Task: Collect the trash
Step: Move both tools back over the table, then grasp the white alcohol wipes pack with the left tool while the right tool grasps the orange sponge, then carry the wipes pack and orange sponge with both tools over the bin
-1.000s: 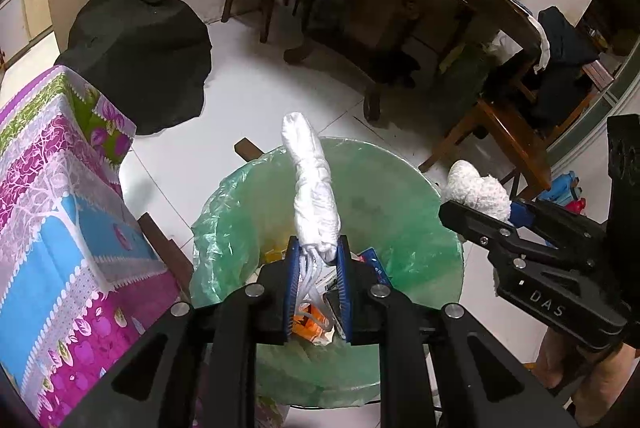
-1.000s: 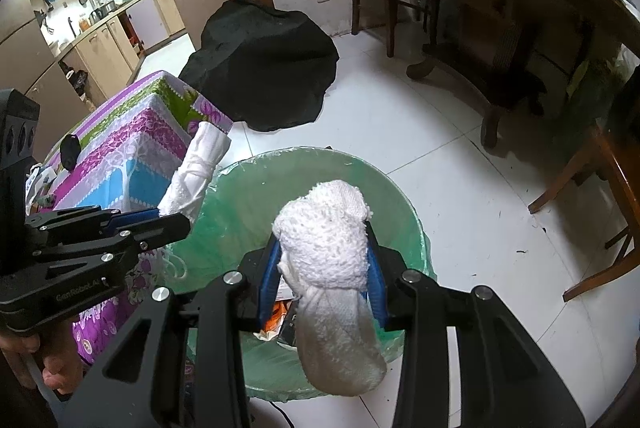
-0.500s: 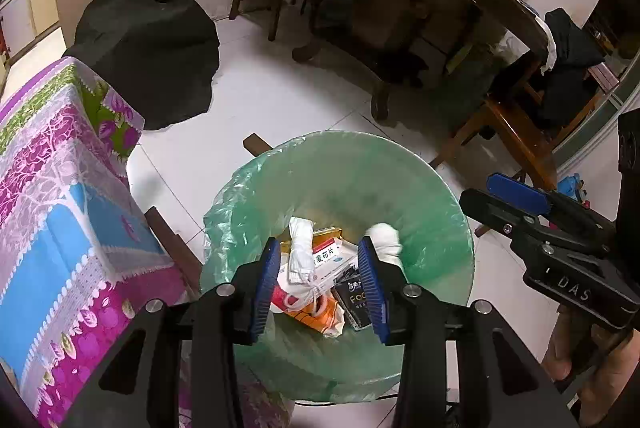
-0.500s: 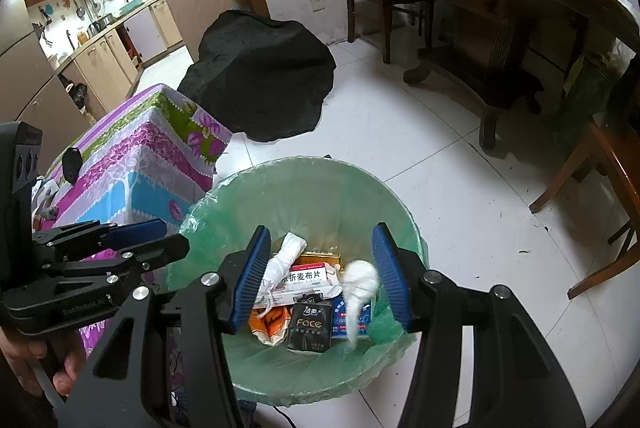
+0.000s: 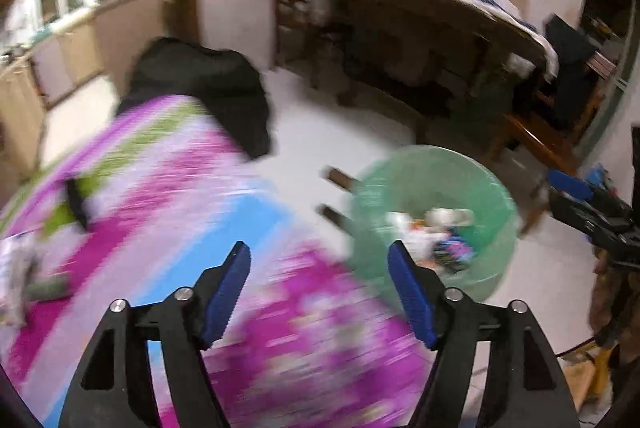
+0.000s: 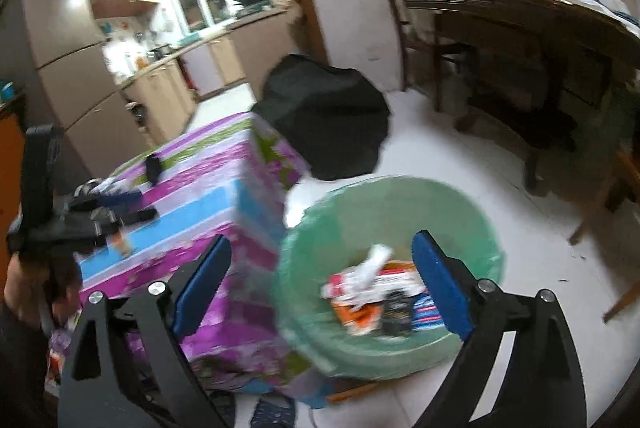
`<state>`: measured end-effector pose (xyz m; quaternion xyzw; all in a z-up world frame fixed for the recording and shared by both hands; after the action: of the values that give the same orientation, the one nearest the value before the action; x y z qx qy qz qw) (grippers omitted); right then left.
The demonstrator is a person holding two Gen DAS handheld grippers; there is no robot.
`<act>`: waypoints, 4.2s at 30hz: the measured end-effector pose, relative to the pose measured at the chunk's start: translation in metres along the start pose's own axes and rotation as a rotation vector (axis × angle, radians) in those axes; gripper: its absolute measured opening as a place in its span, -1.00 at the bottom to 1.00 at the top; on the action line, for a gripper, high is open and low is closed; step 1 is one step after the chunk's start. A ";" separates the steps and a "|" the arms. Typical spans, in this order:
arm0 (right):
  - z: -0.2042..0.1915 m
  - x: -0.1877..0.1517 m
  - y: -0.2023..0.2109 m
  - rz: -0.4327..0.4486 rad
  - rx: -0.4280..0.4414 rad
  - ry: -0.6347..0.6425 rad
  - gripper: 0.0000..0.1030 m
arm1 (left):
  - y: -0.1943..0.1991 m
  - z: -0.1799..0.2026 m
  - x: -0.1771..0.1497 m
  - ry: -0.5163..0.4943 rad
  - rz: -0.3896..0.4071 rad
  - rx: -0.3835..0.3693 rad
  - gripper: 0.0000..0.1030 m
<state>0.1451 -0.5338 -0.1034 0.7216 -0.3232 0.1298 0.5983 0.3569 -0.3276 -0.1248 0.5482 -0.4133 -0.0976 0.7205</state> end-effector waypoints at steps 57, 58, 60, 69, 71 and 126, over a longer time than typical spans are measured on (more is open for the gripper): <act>-0.335 0.009 -0.204 -0.355 0.164 0.666 0.09 | 0.133 -0.322 -0.213 0.503 0.170 0.259 -0.16; -0.336 0.008 -0.206 -0.356 0.151 0.671 0.02 | 0.131 -0.319 -0.213 0.498 0.170 0.265 -0.16; -0.336 0.007 -0.208 -0.349 0.121 0.675 -0.10 | 0.127 -0.309 -0.213 0.487 0.177 0.265 -0.16; -0.324 0.007 -0.194 -0.275 0.075 0.604 -0.45 | 0.120 -0.268 -0.216 0.471 0.188 0.240 -0.16; -0.318 0.012 -0.176 -0.222 0.079 0.554 -0.45 | 0.125 -0.251 -0.214 0.458 0.206 0.236 -0.16; 0.062 0.061 -0.024 -0.231 -0.194 -0.105 -0.45 | -0.076 0.171 0.085 -0.019 -0.062 -0.166 -0.16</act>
<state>0.1942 -0.6098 -0.1028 0.6986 -0.2796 -0.0095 0.6586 0.3145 -0.5279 -0.1396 0.4981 -0.3934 -0.1593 0.7561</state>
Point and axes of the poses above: each gripper's, at about its wrist camera, not at the fingertips, and y roughly against the way its jaws point, z to its right, x to its top, the point moved 3 cm from there along -y, roughly the way its jaws point, and after that the axes turned 14 degrees about -z, right-handed, at the moved point
